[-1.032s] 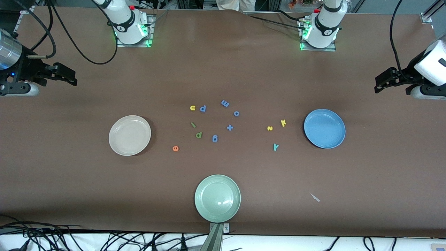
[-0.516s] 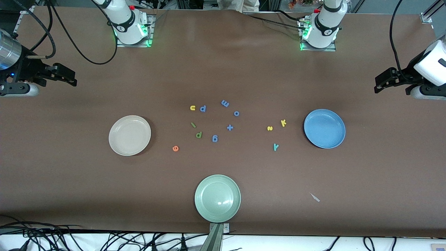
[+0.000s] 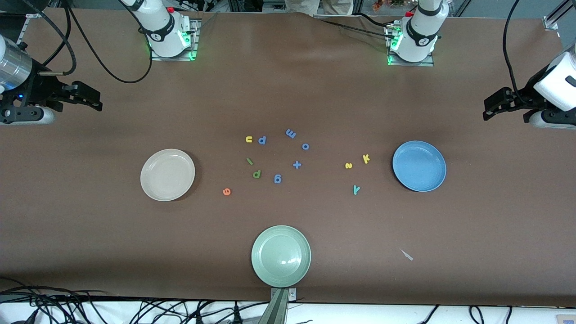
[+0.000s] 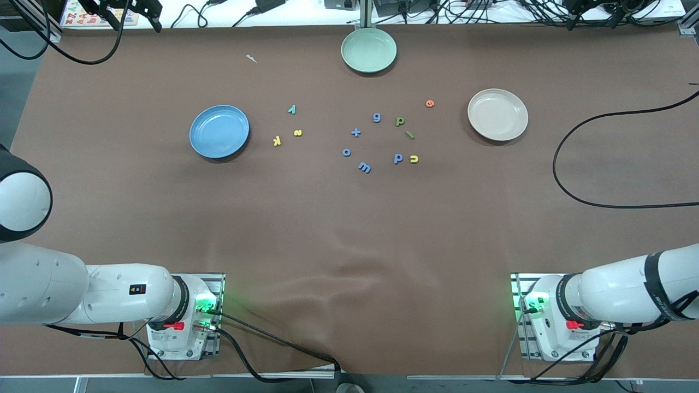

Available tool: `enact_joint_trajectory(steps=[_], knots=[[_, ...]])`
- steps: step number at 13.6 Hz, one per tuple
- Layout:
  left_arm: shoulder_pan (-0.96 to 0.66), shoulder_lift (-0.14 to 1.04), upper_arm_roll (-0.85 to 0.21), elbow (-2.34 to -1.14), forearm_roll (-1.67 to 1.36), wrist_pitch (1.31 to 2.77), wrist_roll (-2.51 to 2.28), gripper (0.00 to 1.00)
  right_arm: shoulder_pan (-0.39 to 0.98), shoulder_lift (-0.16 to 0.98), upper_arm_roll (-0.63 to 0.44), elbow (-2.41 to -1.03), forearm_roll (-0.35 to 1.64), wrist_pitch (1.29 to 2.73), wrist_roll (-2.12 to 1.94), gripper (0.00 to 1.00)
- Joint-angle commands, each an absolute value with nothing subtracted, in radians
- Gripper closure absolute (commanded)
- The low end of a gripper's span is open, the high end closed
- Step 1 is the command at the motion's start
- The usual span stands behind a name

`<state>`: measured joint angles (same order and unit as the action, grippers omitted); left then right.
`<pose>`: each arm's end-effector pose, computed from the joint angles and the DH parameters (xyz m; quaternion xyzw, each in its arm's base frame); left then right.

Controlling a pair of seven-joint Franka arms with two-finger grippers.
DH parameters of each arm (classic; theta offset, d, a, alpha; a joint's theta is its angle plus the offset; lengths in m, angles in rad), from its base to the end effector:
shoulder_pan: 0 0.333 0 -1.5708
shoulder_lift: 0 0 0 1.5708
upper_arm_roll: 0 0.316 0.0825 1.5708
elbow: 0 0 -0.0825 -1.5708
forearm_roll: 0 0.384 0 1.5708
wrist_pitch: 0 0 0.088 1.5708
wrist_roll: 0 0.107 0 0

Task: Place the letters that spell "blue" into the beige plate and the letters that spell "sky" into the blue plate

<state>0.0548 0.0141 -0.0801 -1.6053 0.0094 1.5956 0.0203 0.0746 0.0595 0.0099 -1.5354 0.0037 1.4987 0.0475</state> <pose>0.5598 -0.0129 0.6025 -0.9997 0.0230 0.0119 0.0042 0.5623 0.0479 0.6018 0.9987 0.0185 -0.0481 0.0010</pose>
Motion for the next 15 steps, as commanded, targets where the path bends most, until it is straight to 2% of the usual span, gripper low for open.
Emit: enact_joint_trajectory(steps=[1, 15], knots=[[0.063, 0.028, -0.084, -1.574, 0.000, 1.578, 0.029, 0.00, 0.075, 0.058, 0.011, -1.545, 0.025, 1.505, 0.060, 0.00], [0.061, 0.034, -0.083, -1.575, 0.003, 1.577, 0.026, 0.00, 0.075, 0.058, 0.014, -1.543, 0.006, 1.523, 0.058, 0.00]])
